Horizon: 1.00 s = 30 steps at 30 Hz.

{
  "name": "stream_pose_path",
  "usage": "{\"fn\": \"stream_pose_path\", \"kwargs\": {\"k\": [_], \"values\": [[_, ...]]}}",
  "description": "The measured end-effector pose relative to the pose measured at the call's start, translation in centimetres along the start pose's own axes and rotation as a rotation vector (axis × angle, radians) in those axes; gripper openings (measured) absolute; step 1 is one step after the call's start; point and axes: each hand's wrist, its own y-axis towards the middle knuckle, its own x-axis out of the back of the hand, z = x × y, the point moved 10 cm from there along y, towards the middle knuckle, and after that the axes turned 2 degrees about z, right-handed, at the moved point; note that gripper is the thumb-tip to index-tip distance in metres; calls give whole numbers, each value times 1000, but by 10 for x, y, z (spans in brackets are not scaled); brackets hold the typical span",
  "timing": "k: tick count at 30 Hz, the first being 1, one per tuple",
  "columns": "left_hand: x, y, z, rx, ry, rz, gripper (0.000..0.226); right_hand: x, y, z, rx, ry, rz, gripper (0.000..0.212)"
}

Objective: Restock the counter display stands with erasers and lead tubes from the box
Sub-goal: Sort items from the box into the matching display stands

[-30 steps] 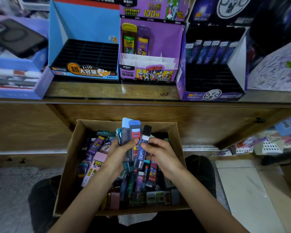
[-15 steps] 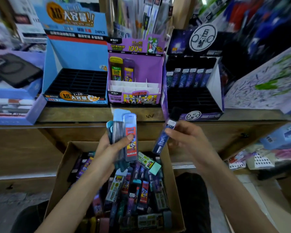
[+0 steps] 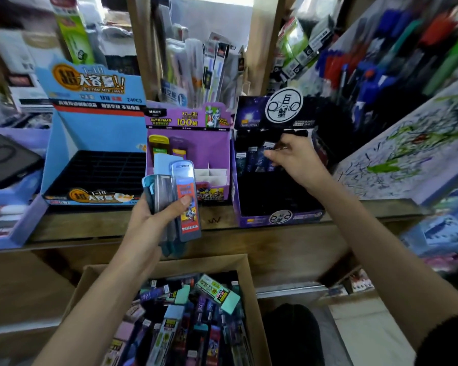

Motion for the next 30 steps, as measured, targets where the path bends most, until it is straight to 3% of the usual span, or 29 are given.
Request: {"fn": "stream_pose_path", "kwargs": {"k": [2,4,8,12,17,21,23,26,28,30], "values": [[1,0,2,3,13,12,42,-6,2,-2,3,-34,25,18],[2,0,6,15,20,19,41,-11,3,-1,21,-58,50,6],[7,-1,9,26,24,21,46,-19,6,0,-5,-113,99,28],[9,-2,10,25,2,19,43,-19,4,-11,-82,-41,-2,18],[7,-3,9,35,-11,20,38,-22,-1,-4,-66,-248,-79,15],[7,-7,4,25,-15,29,39,-24,-6,9,-58,-657,-14,23],[8,-8,-1,16,-21,37,40,-17,-17,26,-15,-707,-102,18],[8,-10,-7,6,-21,59,43,-15,-41,72,192,-368,-219,14],[8,-11,-11,-2,-22,70,44,-34,-49,94,202,-52,-100,12],[7,-11,-15,-9,-24,83,43,-71,-52,102,87,140,126,8]]}}
